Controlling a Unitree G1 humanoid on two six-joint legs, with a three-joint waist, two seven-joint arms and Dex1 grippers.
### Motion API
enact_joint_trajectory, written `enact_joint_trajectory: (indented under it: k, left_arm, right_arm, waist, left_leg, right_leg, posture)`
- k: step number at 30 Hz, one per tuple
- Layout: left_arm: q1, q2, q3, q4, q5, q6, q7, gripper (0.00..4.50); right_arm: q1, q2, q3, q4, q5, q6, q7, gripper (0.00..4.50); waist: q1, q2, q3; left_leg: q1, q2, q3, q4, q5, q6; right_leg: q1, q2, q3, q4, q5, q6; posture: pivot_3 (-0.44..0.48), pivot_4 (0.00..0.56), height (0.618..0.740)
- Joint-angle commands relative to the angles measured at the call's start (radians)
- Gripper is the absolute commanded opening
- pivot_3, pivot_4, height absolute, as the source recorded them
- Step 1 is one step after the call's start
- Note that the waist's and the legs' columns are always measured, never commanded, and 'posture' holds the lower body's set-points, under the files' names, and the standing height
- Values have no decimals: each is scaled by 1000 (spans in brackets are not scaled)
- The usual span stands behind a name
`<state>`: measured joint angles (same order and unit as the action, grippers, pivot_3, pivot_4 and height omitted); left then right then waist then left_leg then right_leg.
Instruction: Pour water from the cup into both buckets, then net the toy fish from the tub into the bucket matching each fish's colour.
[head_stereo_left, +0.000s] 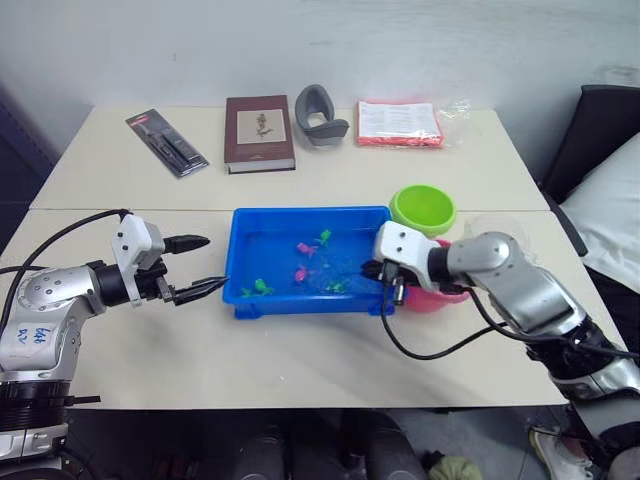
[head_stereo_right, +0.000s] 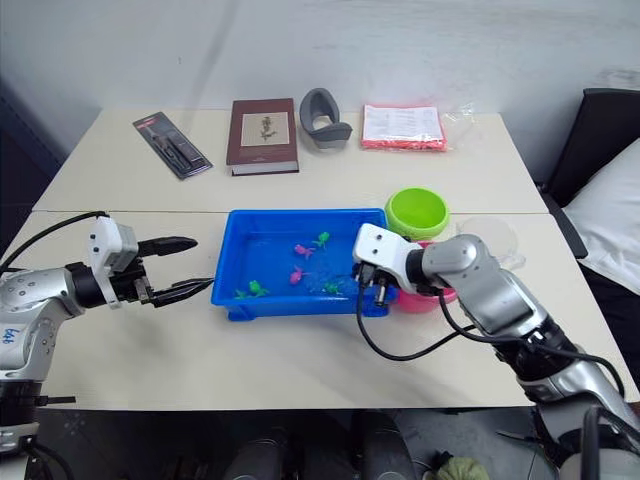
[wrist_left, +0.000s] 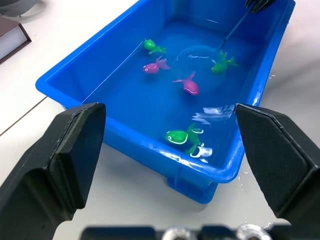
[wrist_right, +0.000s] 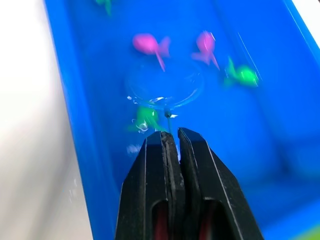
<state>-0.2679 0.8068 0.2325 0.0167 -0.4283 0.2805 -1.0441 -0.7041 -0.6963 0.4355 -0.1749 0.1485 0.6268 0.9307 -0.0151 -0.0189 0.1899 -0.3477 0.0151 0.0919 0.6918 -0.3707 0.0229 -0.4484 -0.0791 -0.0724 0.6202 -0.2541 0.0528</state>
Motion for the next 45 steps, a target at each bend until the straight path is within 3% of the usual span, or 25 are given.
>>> enact_joint_trajectory:
  k: [1,7,20,27,31,36,45]
  left_arm:
    - [-1,24,14,-23,-1,-13,-13,4428]
    - [10,32,21,-23,0,-21,-16,4428]
    - [-43,27,-7,-15,-1,-34,-23,4428]
    - [-100,0,-37,-55,-39,9,-31,4428]
    - [-93,-12,-57,-52,-28,9,-42,4428]
    - [-233,-62,-112,69,-11,-18,-68,4428]
    - [-346,-146,-177,168,-6,-47,-136,4428]
  right_arm:
    - [-27,30,4,21,-18,5,20,0]
    - [-18,72,-53,14,38,59,42,0]
    - [71,-21,-310,-58,235,169,105,0]
    - [269,-33,-503,-161,281,46,47,0]
    - [392,-60,-537,-212,274,16,28,0]
    - [512,-41,-605,-205,255,-135,13,0]
    - [675,-28,-852,-369,444,-72,-56,0]
  waist:
    - [-4,0,0]
    - [-11,0,0]
    - [-10,0,0]
    - [-6,0,0]
    - [-9,0,0]
    - [3,0,0]
    - [18,0,0]
  left_leg:
    - [0,0,0,0,0,0]
    - [-6,0,-2,1,0,0]
    - [-7,0,-2,1,0,0]
    - [-7,0,-2,1,0,1]
    - [-7,0,-1,2,0,1]
    - [-5,-1,-1,5,1,0]
    - [-4,0,-1,6,1,1]
  right_leg:
    - [0,0,0,0,0,0]
    - [-4,0,-2,2,0,0]
    - [-4,0,-3,2,0,0]
    - [-4,0,-3,2,1,1]
    - [-4,0,-2,2,1,1]
    - [-1,1,-3,1,1,1]
    - [0,1,-3,4,1,2]
  posture:
    - [0,150,740]
    - [0,150,740]
    - [0,150,740]
    - [0,150,740]
    - [0,150,740]
    - [0,150,740]
    - [0,150,740]
